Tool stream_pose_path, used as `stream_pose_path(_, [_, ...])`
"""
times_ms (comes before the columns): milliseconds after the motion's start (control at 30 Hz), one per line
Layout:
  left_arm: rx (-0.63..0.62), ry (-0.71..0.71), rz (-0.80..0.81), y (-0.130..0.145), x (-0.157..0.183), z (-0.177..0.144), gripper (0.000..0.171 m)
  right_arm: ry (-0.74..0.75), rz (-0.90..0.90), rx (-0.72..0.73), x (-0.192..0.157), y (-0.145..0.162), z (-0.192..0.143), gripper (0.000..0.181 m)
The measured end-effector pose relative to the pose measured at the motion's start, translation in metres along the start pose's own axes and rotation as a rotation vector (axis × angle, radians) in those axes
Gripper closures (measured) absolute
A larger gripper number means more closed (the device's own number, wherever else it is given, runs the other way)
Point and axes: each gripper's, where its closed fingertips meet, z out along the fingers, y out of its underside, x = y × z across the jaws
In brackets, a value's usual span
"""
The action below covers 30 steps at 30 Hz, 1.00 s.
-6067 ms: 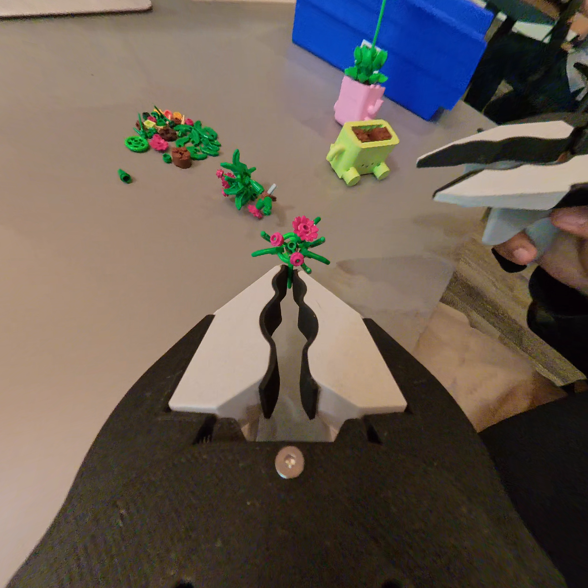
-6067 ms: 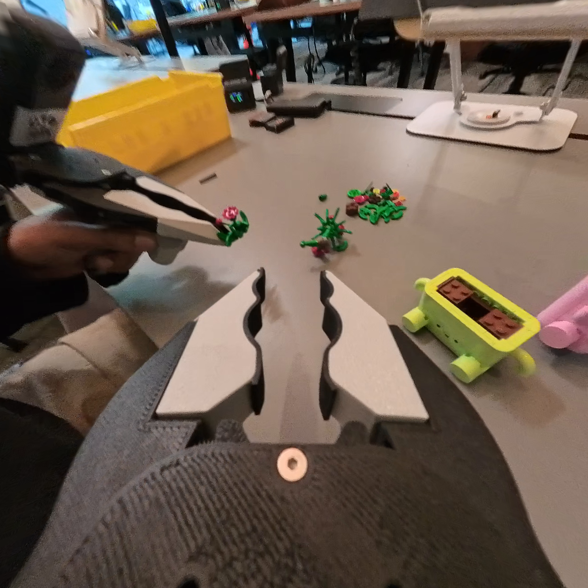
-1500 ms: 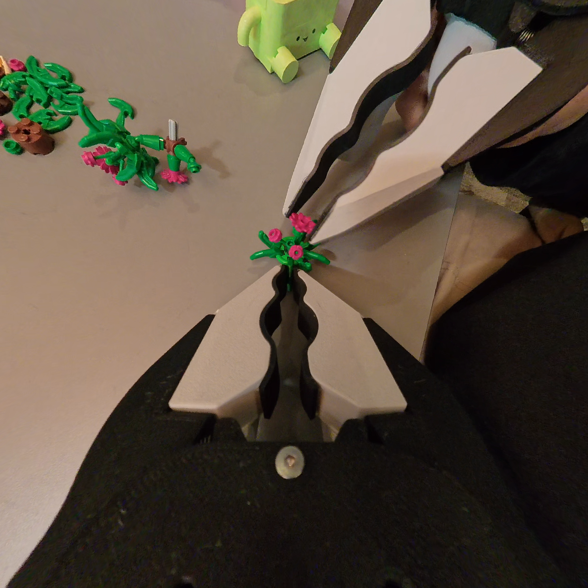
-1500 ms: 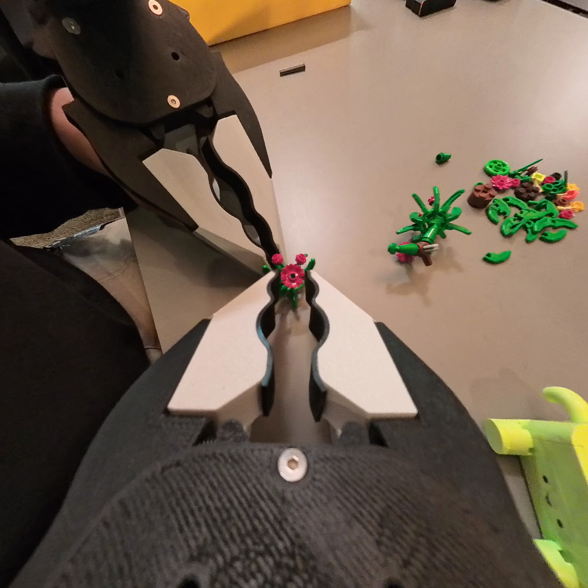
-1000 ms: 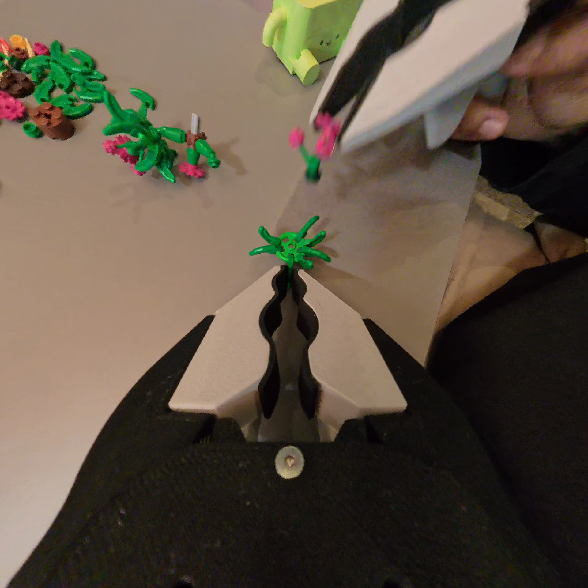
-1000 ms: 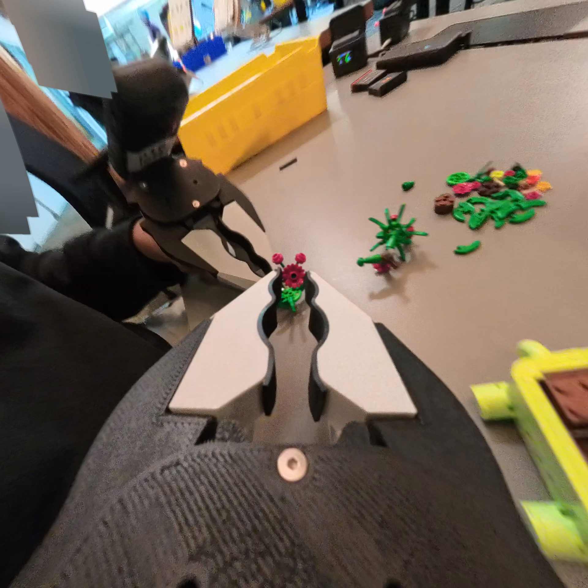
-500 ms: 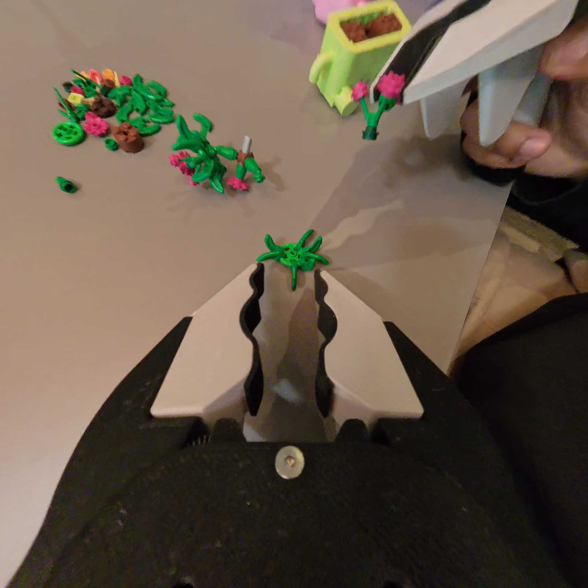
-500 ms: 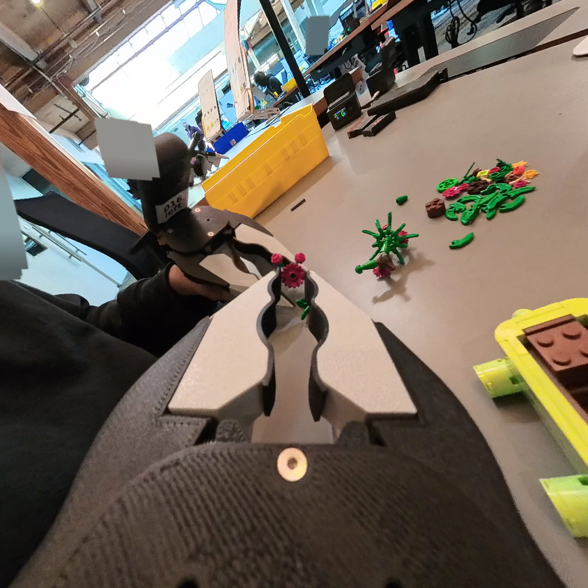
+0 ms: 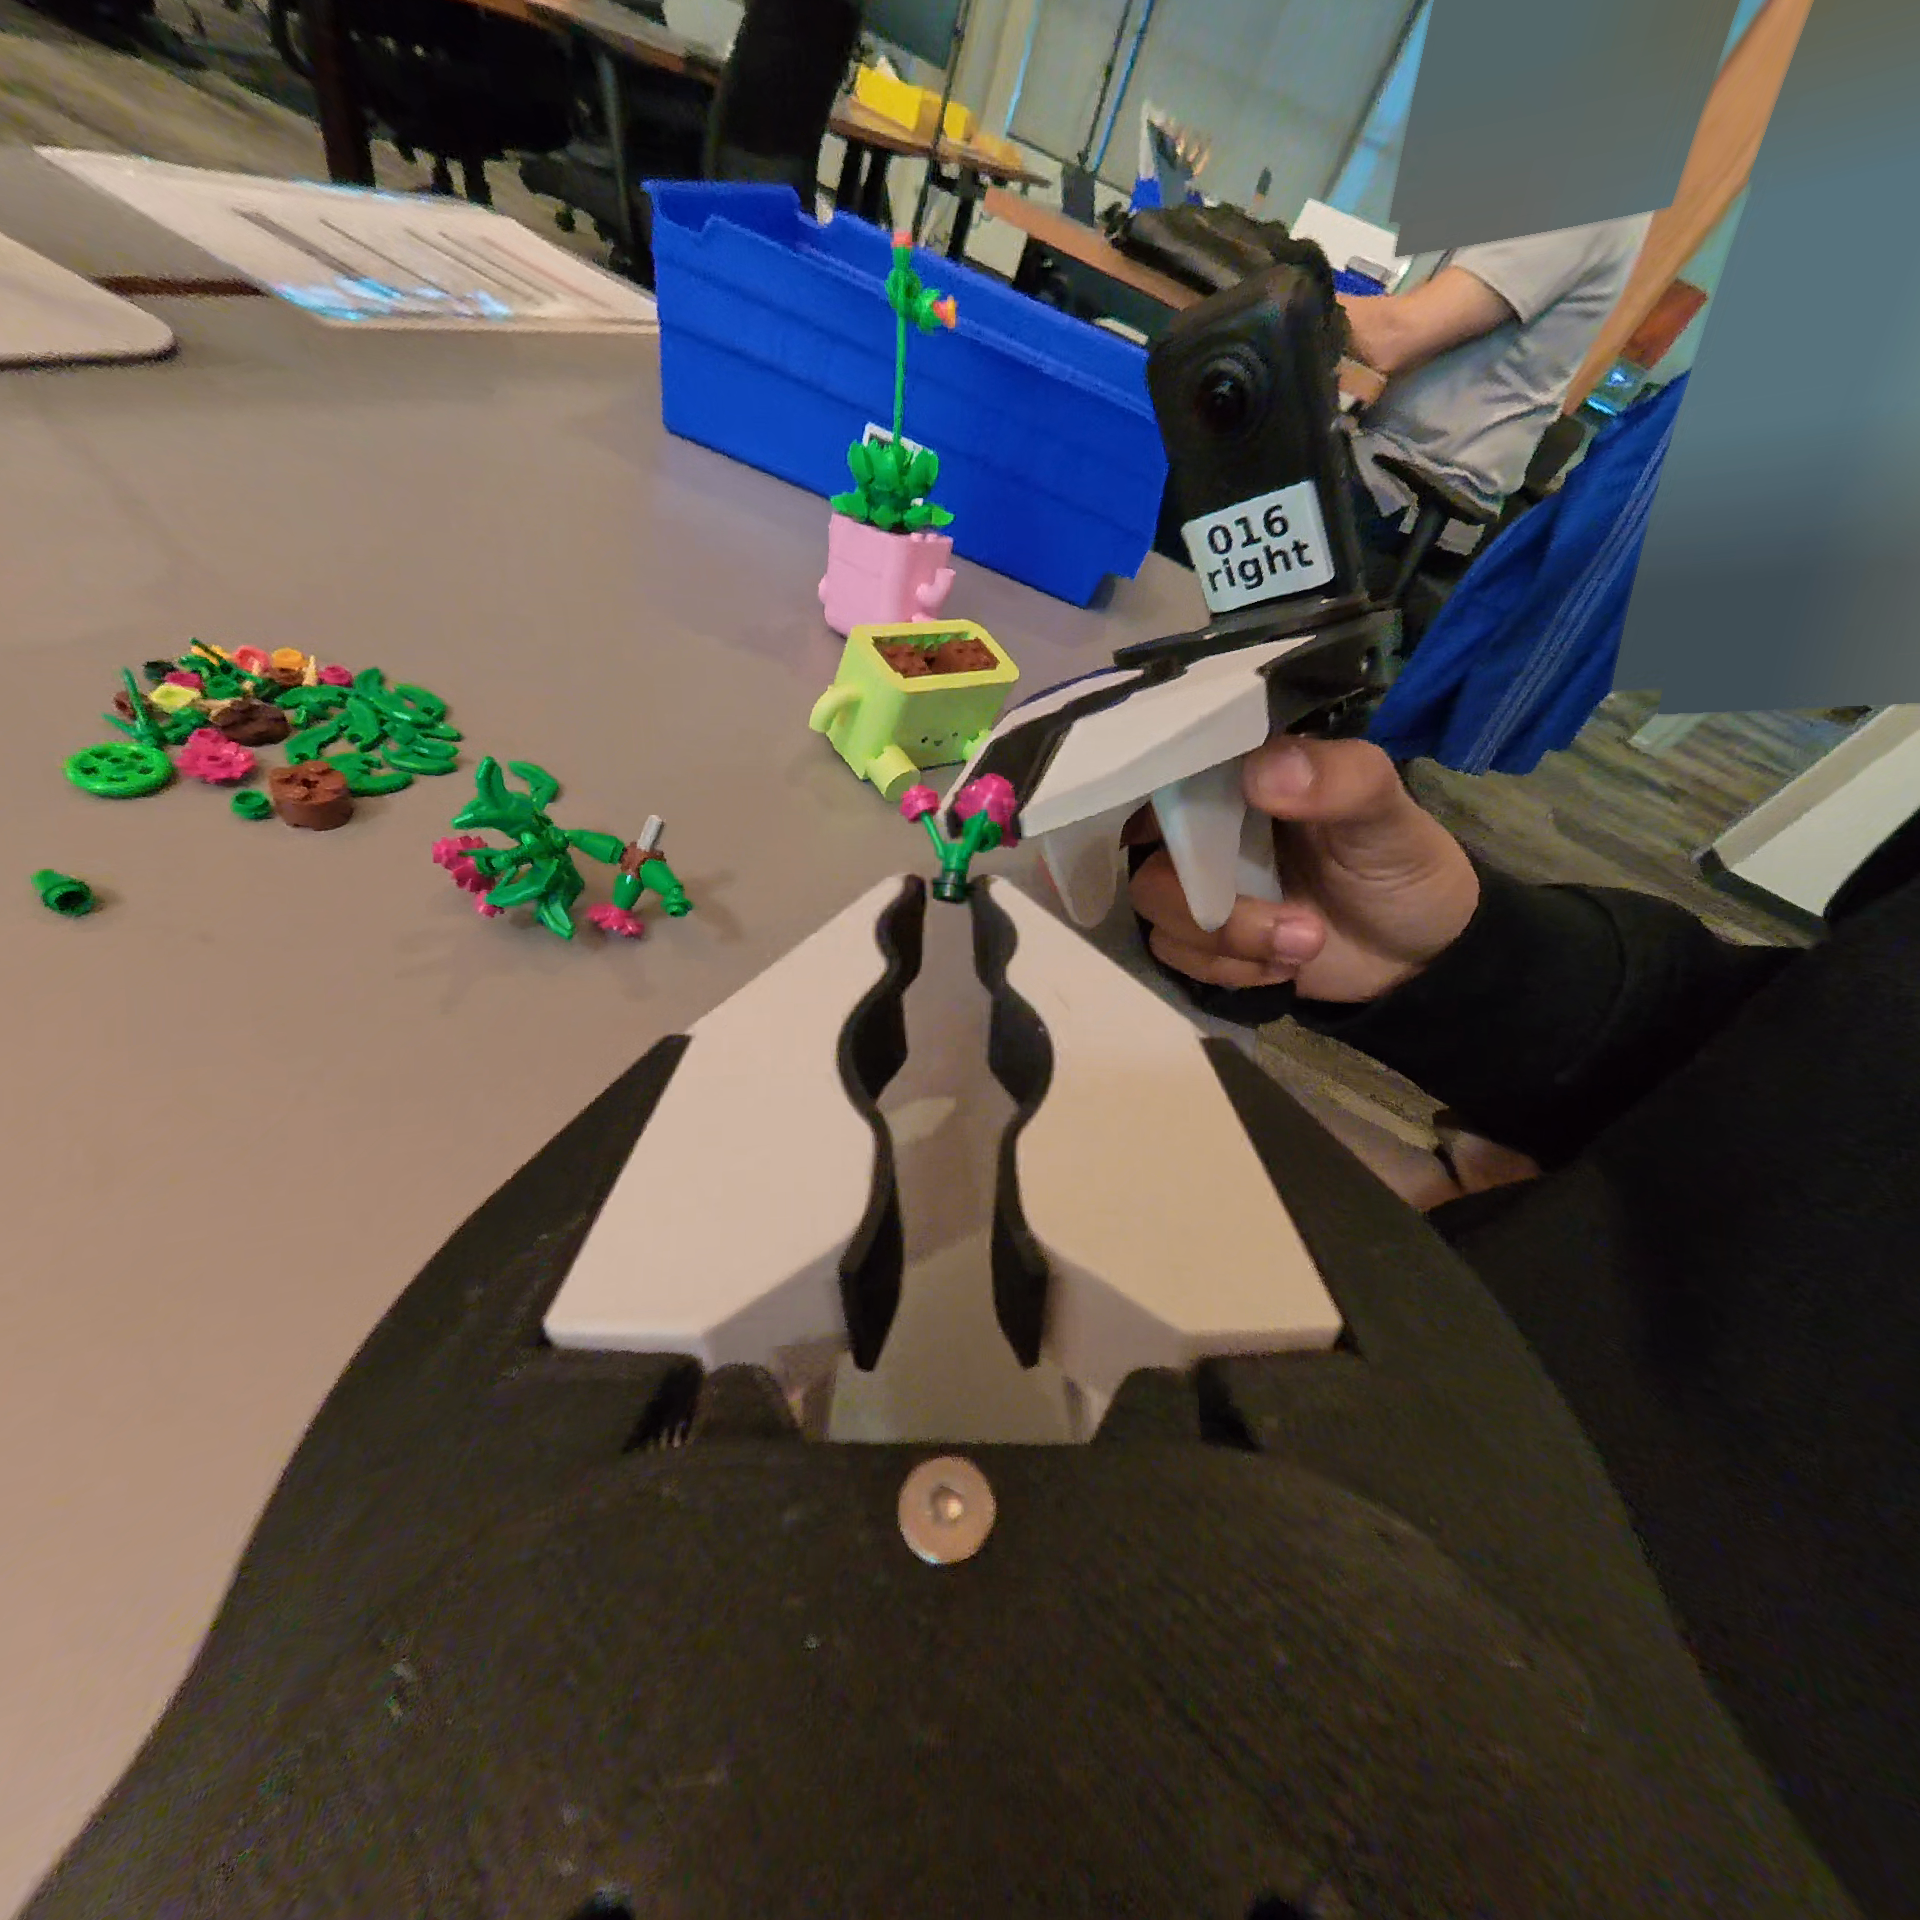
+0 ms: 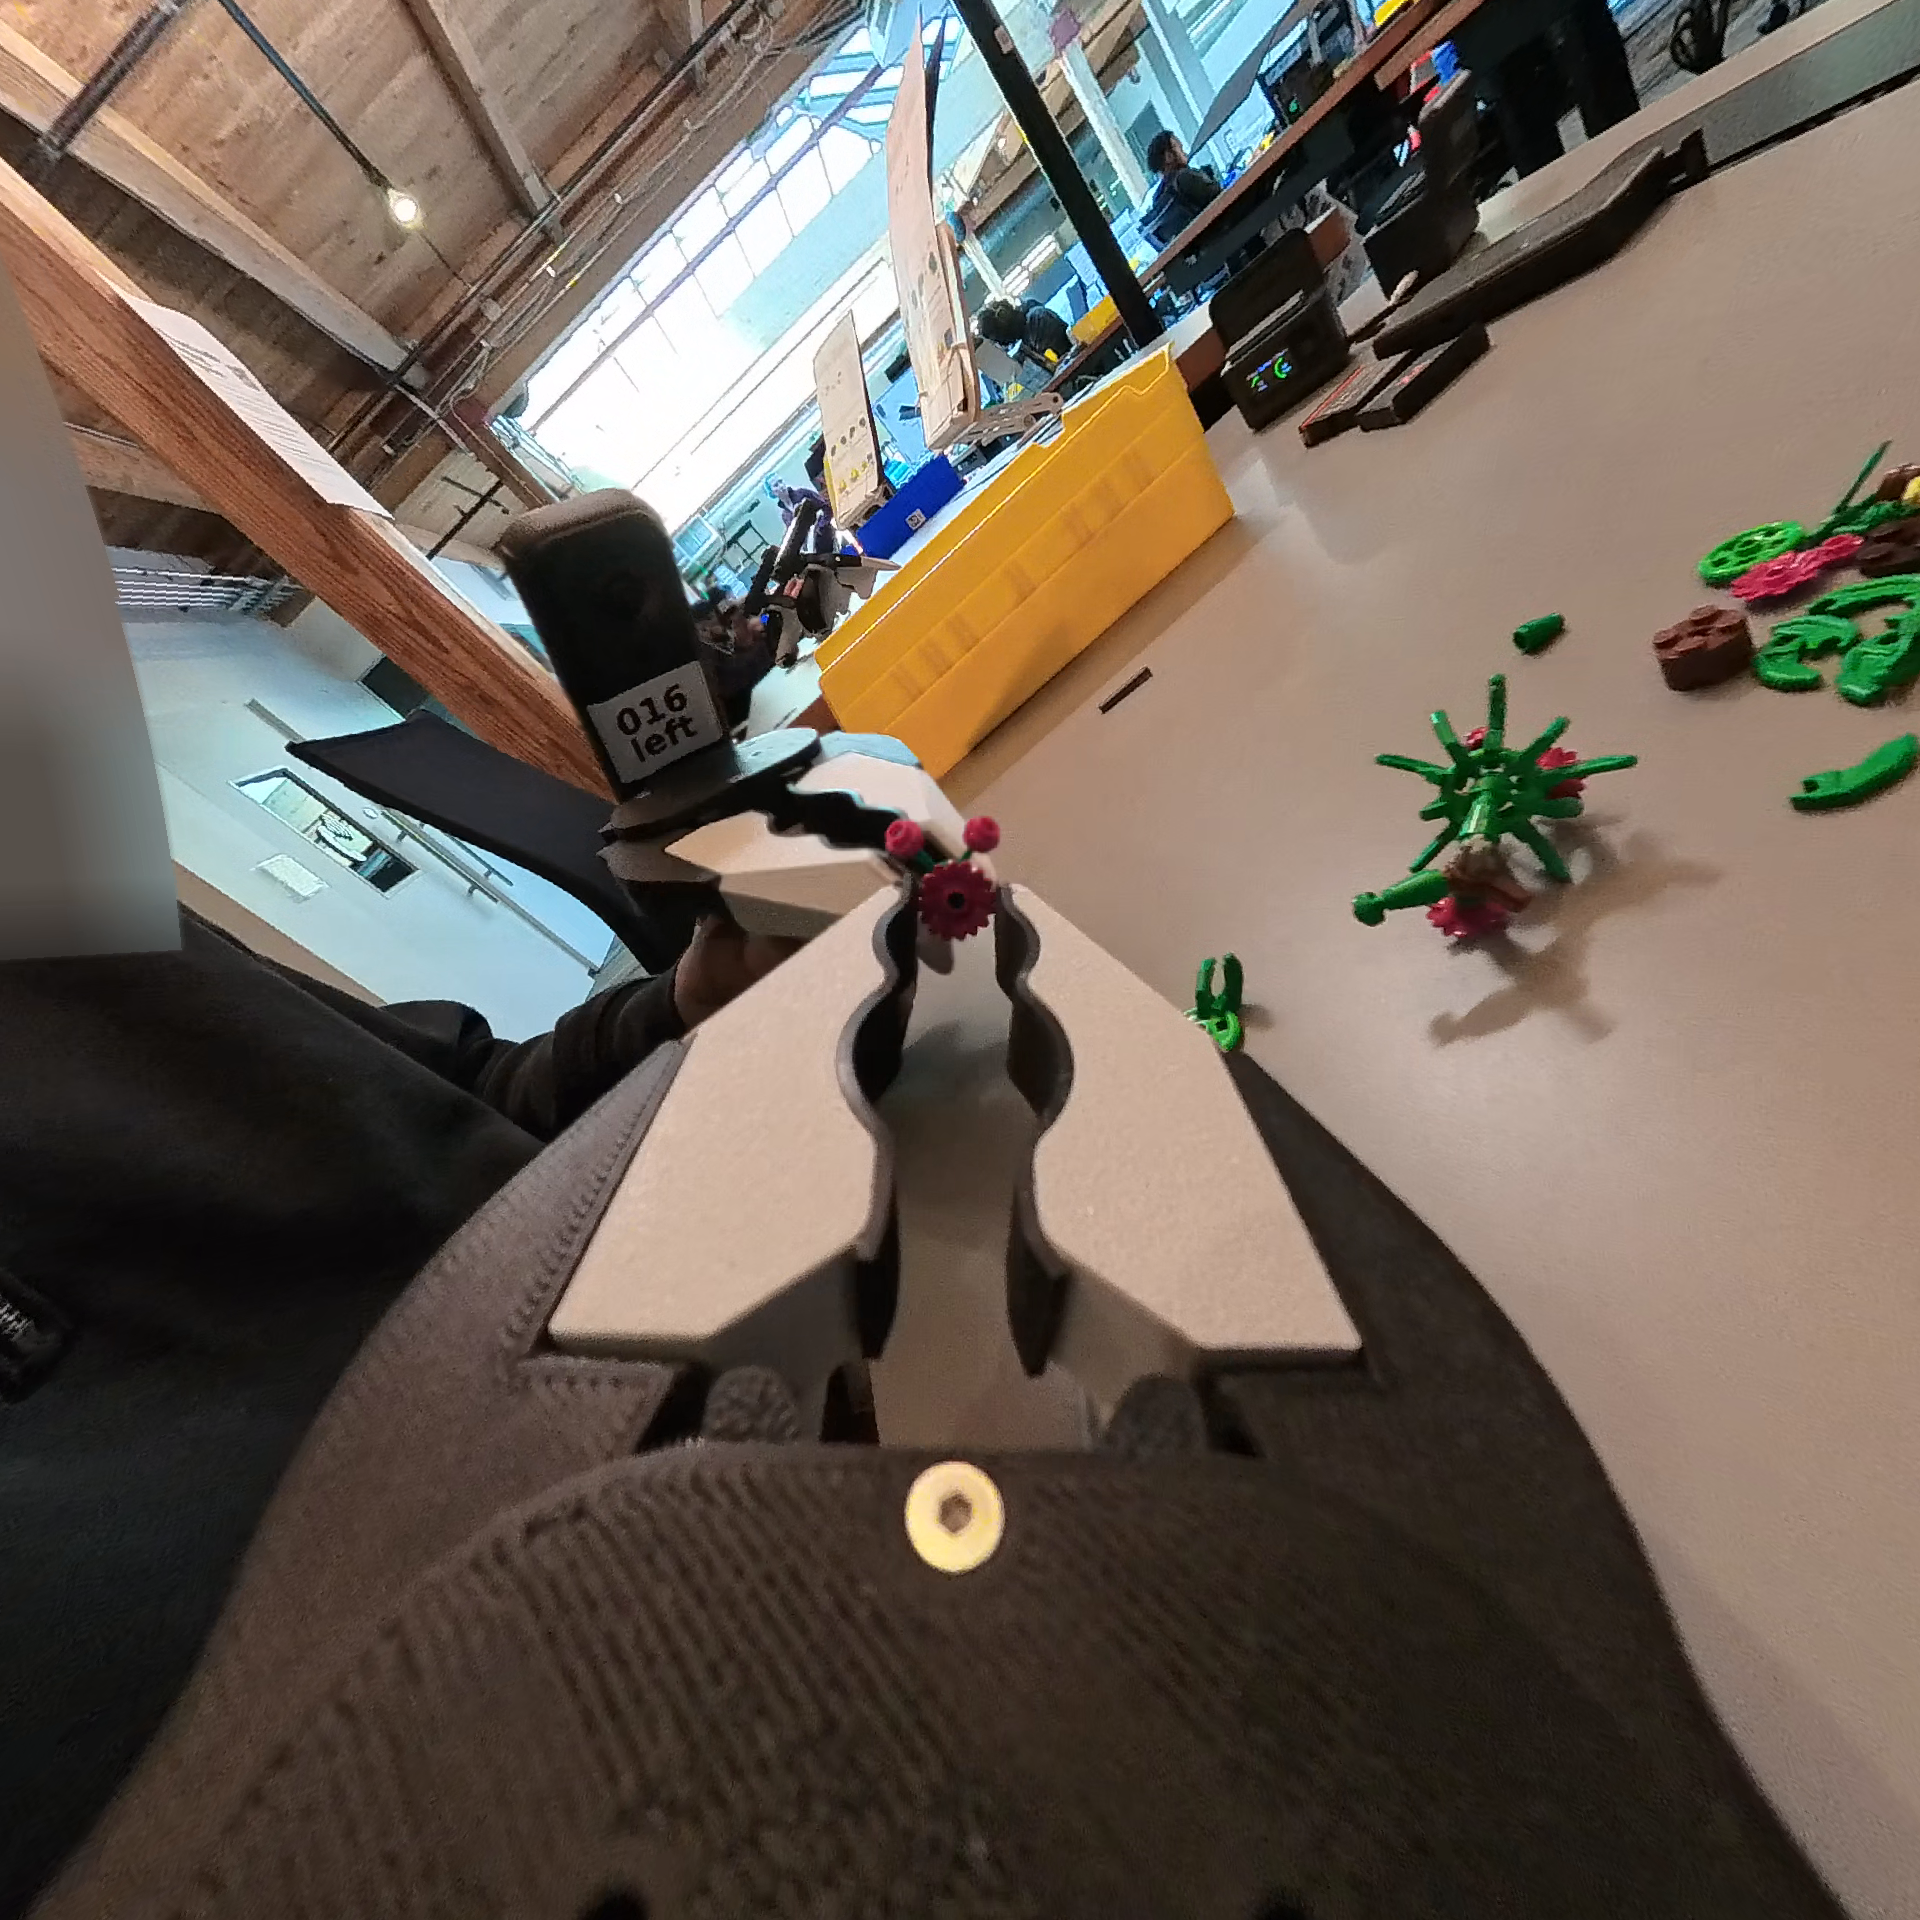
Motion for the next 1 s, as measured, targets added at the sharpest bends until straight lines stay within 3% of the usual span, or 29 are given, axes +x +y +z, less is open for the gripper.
stream_pose_path(233, [0.016,-0.03,0.087,-0.004,0.001,-0.003,0.169,-0.022,0.014,-0.008,-0.003,0.002,0.001,0.168])
stream_pose_path(300, [0.005,-0.047,0.121,-0.003,0.001,-0.002,0.169,-0.012,0.005,0.003,-0.002,0.0,0.0,0.154])
stream_pose_path(433, [-0.013,-0.063,0.146,0.001,0.0,0.0,0.169,0.134,-0.227,0.051,0.001,-0.012,-0.007,0.142])
stream_pose_path(533, [-0.013,-0.089,0.175,0.001,-0.002,0.0,0.169,0.222,-0.462,-0.005,-0.003,-0.007,-0.007,0.154])
stream_pose_path(600, [-0.02,-0.117,0.217,0.001,-0.004,0.0,0.169,0.23,-0.526,-0.015,-0.007,-0.003,-0.003,0.16])
stream_pose_path(1000, [-0.057,-0.237,0.441,0.005,-0.004,0.002,0.169,0.254,-0.532,-0.093,0.0,0.007,0.004,0.175])
